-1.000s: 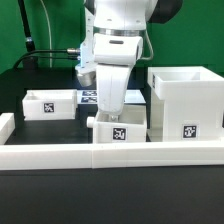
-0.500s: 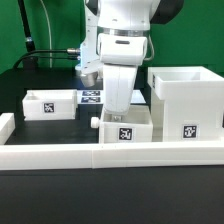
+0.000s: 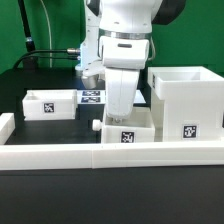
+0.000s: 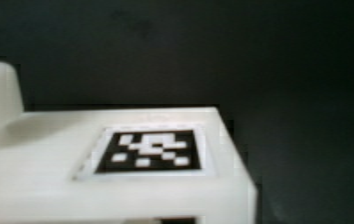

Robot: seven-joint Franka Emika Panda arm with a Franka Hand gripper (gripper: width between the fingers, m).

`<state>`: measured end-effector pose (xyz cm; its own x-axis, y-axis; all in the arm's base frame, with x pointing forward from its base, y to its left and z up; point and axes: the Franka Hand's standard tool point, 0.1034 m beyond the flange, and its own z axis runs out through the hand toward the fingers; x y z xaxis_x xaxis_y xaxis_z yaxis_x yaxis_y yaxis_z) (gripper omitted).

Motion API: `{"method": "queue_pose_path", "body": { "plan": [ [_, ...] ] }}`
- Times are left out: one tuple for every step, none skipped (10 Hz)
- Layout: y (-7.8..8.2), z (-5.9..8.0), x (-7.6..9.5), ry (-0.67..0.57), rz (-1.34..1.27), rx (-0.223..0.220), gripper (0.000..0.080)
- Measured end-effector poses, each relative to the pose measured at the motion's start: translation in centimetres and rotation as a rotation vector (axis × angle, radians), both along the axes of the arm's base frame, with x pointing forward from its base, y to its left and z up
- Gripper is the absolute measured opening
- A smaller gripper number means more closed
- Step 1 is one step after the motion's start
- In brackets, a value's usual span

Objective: Assemble drawer

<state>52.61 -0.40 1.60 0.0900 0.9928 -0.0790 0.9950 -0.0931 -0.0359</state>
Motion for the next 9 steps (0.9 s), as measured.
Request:
{"method": "queue_pose_path", "body": {
  "plan": [
    [0.21,0.02,0.08,-0.022,-0.011,0.003,0.0044],
    [0.14,-0.05,0.00,-0.020,-0.012,0.003,0.0044],
    [0.08,-0.06,-0.01,-0.020,-0.014,0.003,0.0044],
    [0.16,-0.03,0.04,-0.019,-0.010,0.003,0.0044],
    [0.31,0.10,0.23,-0.015,0.013,0.005,0.0044],
    [0.23,0.21,0.43,-0.018,0.025,0.007,0.0044],
    [0.16,0.18,0.41,-0.020,0.023,0.008,0.0044],
    [0.16,0.14,0.36,-0.018,0.023,0.008,0.0044],
    [0.13,0.13,0.34,-0.018,0.022,0.008,0.0044]
  ]
}}
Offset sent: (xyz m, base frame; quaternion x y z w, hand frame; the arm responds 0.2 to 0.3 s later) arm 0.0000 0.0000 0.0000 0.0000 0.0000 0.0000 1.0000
